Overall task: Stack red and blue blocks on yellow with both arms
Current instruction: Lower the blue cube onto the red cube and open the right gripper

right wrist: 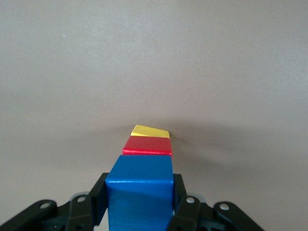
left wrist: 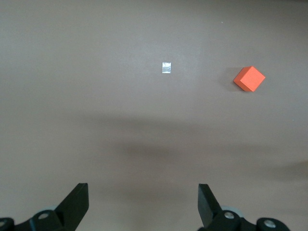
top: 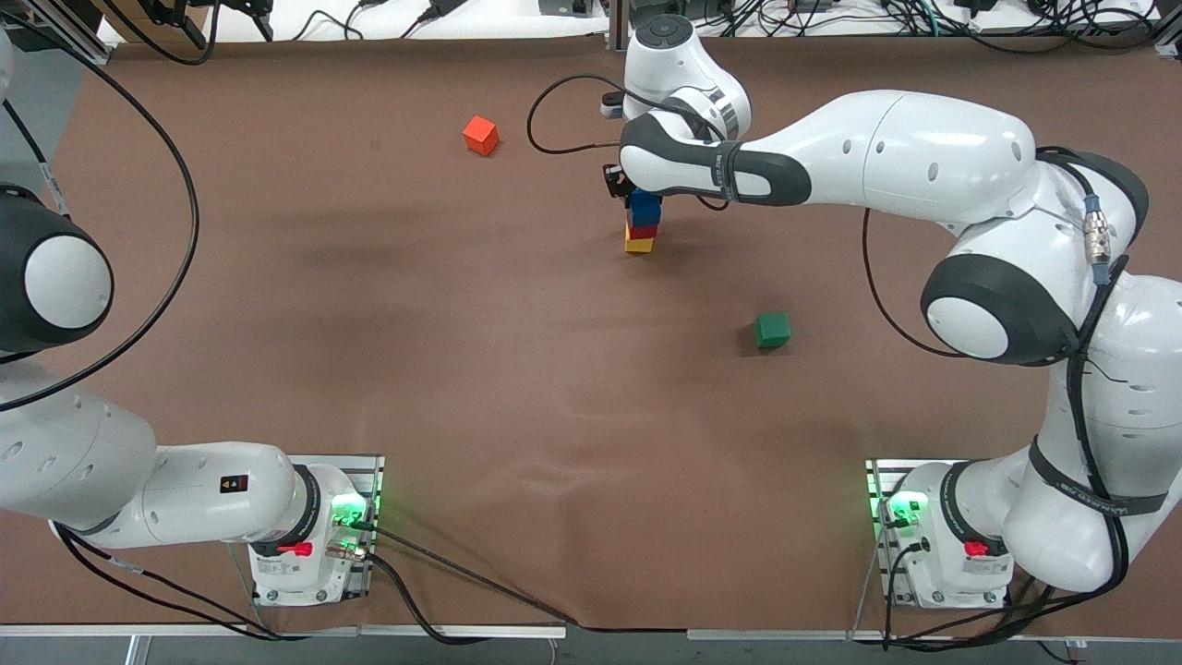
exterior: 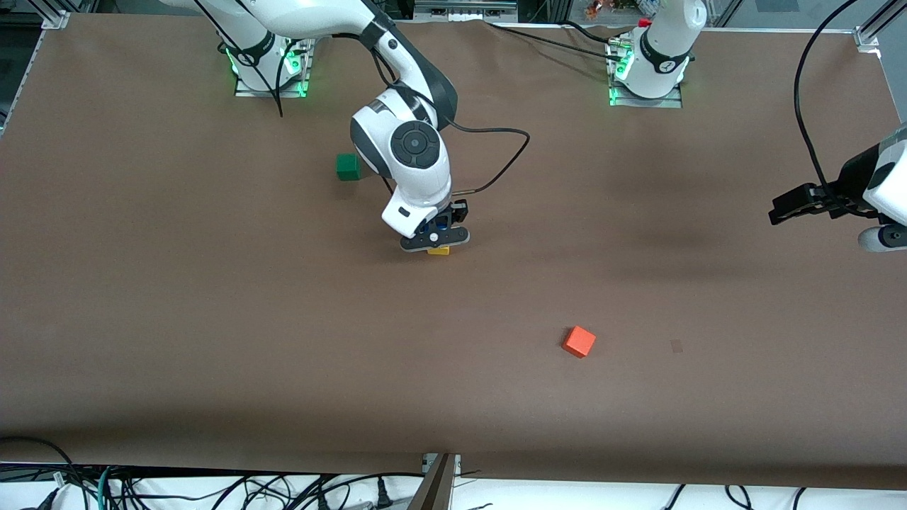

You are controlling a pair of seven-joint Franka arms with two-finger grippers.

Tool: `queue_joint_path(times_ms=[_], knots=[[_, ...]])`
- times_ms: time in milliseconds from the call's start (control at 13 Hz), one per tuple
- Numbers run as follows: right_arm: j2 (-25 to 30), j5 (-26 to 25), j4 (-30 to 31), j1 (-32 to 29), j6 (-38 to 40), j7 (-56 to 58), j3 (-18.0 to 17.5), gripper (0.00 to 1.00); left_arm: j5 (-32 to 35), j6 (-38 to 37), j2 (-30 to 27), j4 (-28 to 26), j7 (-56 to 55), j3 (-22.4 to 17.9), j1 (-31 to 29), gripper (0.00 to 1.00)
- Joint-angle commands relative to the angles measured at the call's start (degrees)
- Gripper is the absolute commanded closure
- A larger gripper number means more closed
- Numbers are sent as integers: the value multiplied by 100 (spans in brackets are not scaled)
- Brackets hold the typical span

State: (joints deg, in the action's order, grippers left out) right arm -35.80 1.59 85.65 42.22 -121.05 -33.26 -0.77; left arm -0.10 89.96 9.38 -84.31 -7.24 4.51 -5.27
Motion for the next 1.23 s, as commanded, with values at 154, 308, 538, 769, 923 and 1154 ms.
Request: queue_joint_path(times_ms=[154,308,538,769,923,1154], knots=[[11,-124,22,41,-24,-181,15,29,45,-5,47,117,144,6,-10,0],[11,-124,22,41,-6,-181,15,26,45,-5,47,117,118,14,52,0],[46,-124,22,23,29,-181,15,1,54,-5,47,117,73,58,78,0],[300,-80,-4,15,203,-154,33,0,54,-5,47,117,65,76,78,0],[572,-27,-13,-20,467,-119,216,0,54,-5,38,117,73,76,78,0],[959,-18,-48,-21,1046,-101,480,0,54,-5,47,117,73,76,78,0]])
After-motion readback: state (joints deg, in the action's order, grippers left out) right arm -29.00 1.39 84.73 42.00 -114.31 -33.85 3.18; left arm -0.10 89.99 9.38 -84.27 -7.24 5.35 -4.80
